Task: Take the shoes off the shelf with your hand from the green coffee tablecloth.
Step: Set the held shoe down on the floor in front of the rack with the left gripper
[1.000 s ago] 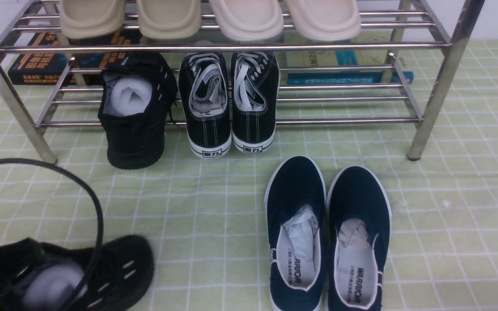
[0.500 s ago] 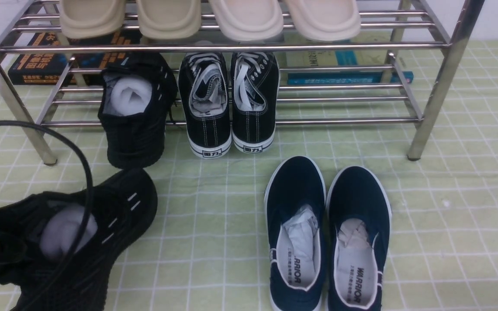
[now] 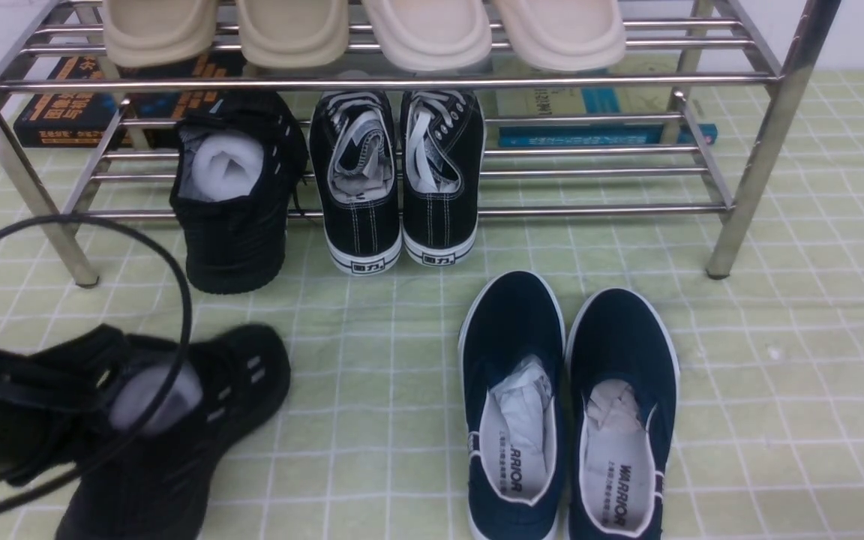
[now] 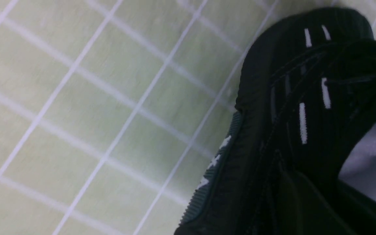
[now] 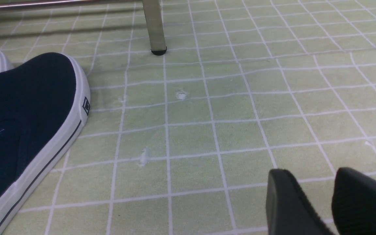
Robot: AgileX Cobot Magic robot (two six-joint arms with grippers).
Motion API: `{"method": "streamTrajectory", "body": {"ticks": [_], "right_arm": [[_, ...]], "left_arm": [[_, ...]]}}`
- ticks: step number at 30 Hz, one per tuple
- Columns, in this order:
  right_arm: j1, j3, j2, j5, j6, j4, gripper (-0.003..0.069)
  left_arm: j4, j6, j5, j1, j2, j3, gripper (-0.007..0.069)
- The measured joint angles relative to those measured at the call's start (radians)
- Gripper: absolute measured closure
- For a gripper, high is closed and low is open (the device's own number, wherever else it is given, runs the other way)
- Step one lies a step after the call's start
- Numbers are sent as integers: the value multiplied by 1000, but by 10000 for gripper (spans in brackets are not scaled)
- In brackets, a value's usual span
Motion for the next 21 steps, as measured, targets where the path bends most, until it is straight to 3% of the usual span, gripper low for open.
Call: {"method": "streamTrajectory", "body": {"ticks": [14,21], "right_arm": [[0,0,0,0,0,0,421],[0,0,0,0,0,0,421]], "left_arm": [[-74,21,-54,-14,131,0,577],[-70,77,-16,-101,169,-1,477]]}}
